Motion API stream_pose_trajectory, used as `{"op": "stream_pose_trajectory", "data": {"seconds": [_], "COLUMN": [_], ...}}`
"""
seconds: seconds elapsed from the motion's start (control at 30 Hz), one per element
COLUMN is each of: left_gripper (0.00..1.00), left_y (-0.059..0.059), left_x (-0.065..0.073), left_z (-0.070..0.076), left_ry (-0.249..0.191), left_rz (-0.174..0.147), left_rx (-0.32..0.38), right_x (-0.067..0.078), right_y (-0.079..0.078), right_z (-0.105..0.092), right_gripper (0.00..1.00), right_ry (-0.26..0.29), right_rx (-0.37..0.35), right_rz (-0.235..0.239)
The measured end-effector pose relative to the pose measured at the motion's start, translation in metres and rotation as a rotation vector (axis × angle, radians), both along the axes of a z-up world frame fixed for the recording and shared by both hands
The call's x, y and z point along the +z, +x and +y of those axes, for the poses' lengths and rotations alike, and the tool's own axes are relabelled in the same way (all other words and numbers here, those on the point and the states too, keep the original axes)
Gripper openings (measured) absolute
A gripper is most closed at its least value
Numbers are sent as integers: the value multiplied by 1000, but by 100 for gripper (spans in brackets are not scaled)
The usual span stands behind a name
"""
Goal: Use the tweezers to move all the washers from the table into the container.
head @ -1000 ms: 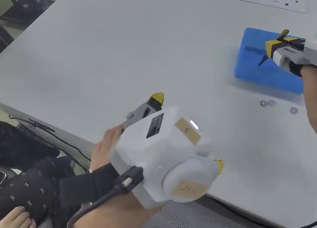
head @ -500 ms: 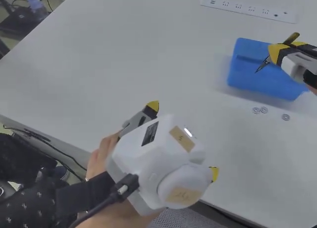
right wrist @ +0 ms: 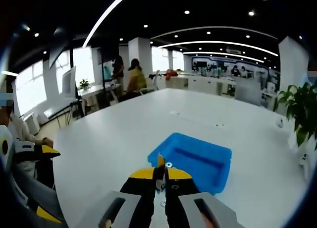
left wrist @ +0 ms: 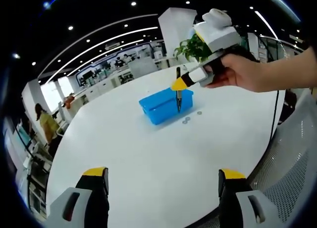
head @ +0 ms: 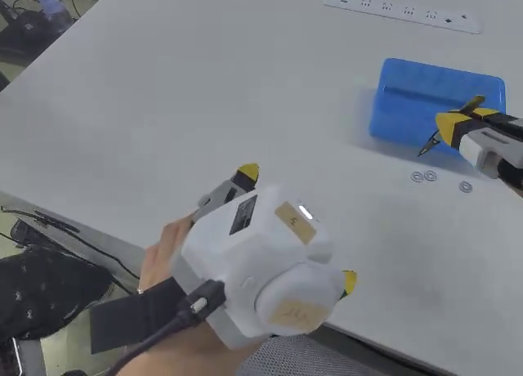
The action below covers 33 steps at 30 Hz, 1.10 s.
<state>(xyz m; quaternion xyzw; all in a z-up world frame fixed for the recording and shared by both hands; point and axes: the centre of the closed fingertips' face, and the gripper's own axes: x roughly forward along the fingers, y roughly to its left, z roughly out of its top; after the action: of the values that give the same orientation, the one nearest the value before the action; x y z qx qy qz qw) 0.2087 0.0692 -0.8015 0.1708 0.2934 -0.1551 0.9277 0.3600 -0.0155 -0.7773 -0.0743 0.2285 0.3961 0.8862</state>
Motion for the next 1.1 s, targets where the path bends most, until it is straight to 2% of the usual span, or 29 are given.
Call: {"op": "stream_pose_trajectory", "data": {"seconds": [0.3, 0.43, 0.5, 0.83, 1.1], "left_gripper": [94, 94, 94, 94, 94], "left_y": [-1, 0, -1, -1, -1], "left_x": [-1, -1, -1, -2, -3], "left_z": [0, 1, 0, 1, 0], "left_ry": [7, 3, 7, 8, 9], "left_rz": [5, 4, 8, 12, 16], "left_rx": [-1, 4, 0, 2, 1], "right_x": [-18, -22, -25, -30, -30], "right_y": [-2, 3, 4, 3, 5], "right_z": [-4, -9, -10, -9, -8], "right_gripper": [3, 3, 3, 3, 3], "right_ry": [-35, -52, -51, -57, -66], "right_rx": [-11, -27, -32, -30, -31], "right_rz": [28, 21, 36, 47, 33]}}
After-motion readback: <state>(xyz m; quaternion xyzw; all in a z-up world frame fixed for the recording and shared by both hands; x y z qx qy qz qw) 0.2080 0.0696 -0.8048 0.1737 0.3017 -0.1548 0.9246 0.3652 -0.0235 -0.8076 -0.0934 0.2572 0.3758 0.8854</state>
